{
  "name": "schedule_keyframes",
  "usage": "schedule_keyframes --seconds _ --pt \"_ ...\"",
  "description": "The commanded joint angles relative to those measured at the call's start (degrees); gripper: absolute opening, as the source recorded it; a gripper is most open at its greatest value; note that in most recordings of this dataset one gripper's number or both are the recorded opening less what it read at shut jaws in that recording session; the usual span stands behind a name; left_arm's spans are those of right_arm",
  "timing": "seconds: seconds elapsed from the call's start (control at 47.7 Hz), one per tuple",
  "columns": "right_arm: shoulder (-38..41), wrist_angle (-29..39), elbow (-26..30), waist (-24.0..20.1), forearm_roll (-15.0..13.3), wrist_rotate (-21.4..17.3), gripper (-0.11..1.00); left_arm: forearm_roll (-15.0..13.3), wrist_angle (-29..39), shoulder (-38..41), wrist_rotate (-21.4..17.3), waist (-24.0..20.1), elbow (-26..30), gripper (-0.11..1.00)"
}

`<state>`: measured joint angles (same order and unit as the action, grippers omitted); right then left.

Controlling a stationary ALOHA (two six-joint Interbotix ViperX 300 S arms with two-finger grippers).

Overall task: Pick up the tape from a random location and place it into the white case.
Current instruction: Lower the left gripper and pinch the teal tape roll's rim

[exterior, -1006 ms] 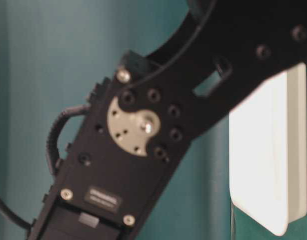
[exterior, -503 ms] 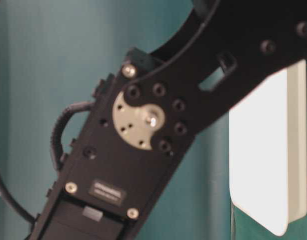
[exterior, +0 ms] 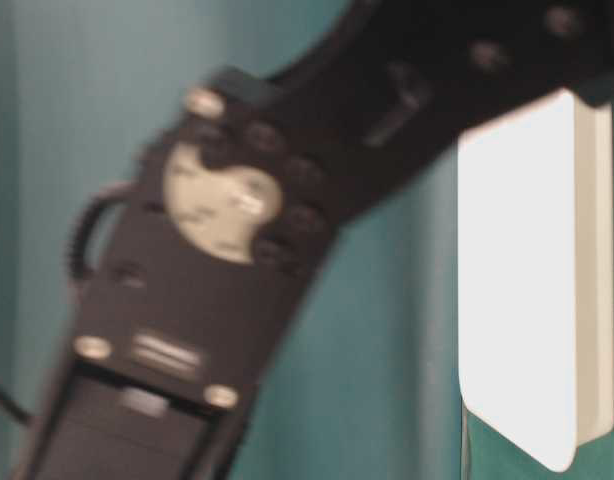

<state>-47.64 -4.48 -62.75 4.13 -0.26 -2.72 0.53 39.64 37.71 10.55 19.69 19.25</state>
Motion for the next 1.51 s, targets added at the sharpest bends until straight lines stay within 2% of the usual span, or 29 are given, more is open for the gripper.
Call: schedule_keyframes --seconds 0.0,0.587,0.943,1.488 --pt "0.3 -0.2 0.9 0.0 0.0 0.0 0.93 0.2 2.4 -3.0 -0.2 0.4 3.4 0.21" --pt "0.0 0.4 1.0 0.0 0.0 -0.1 0.93 1.1 12.1 -12.3 -1.1 1.5 11.6 0.21" --pt "0.0 0.4 1.0 0.0 0.1 -0.1 0.93 1.9 20.6 -12.4 -2.1 2.0 19.3 0.21" --pt "0.0 0.4 1.0 0.0 0.0 -0.1 0.93 2.1 20.9 -12.3 -2.5 2.0 19.7 0.21"
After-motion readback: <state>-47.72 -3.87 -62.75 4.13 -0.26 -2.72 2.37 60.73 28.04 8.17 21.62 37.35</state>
